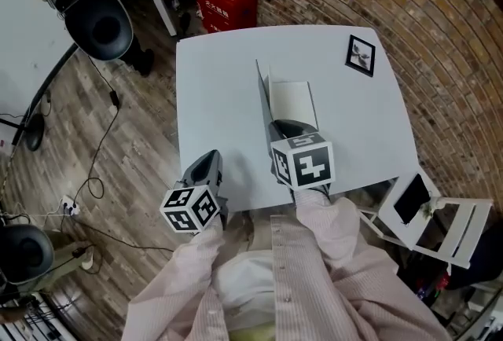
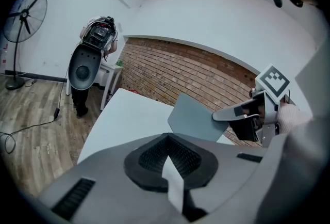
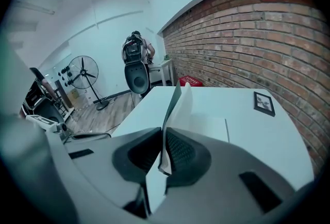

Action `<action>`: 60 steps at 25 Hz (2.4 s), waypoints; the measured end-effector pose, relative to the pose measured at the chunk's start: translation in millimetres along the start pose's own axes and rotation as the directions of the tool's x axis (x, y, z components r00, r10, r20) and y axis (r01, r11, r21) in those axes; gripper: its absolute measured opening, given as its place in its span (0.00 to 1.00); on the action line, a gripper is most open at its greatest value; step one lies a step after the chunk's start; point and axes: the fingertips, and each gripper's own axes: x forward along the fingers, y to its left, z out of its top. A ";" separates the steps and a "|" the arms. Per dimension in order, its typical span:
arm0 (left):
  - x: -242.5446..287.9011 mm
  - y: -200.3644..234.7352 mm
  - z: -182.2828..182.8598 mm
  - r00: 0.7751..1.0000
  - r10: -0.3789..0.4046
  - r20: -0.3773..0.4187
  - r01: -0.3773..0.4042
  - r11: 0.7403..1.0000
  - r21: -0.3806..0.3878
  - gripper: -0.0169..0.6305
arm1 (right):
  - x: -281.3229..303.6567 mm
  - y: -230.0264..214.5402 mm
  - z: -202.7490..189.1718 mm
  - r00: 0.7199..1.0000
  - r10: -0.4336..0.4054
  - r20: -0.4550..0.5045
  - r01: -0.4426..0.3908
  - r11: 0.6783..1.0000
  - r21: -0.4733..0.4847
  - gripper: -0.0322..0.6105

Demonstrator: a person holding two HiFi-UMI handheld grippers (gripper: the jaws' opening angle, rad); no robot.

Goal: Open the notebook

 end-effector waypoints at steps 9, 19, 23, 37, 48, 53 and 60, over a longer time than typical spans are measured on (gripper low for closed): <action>-13.7 23.5 4.2 0.994 -0.086 -0.074 0.090 0.995 0.052 0.01 | 6.5 17.6 0.7 0.985 -0.167 0.039 0.169 0.985 -0.045 0.10; -33.5 57.4 3.8 0.969 -0.179 -0.170 0.197 0.976 0.097 0.01 | 33.7 62.2 -3.8 0.952 -0.305 0.018 0.304 0.943 -0.138 0.10; -38.9 72.7 4.0 0.968 -0.181 -0.175 0.199 0.976 0.088 0.01 | 49.1 73.8 -11.0 0.946 -0.326 0.001 0.321 0.932 -0.170 0.10; -53.0 97.4 1.1 0.977 -0.135 -0.167 0.147 0.987 0.059 0.01 | 95.6 99.6 -40.9 0.952 -0.299 -0.062 0.278 0.934 -0.225 0.11; -55.9 92.0 -8.0 0.984 -0.086 -0.155 0.091 0.996 0.026 0.01 | 121.8 108.5 -53.8 0.971 -0.218 -0.101 0.191 0.955 -0.227 0.11; -63.0 92.7 -12.4 0.987 -0.055 -0.149 0.058 0.998 0.014 0.01 | 128.9 110.8 -57.3 0.973 -0.201 -0.111 0.173 0.960 -0.221 0.11; -74.6 100.3 -15.3 0.991 -0.012 -0.135 0.014 1.000 0.010 0.01 | 136.7 113.3 -63.9 0.975 -0.194 -0.110 0.168 0.963 -0.210 0.13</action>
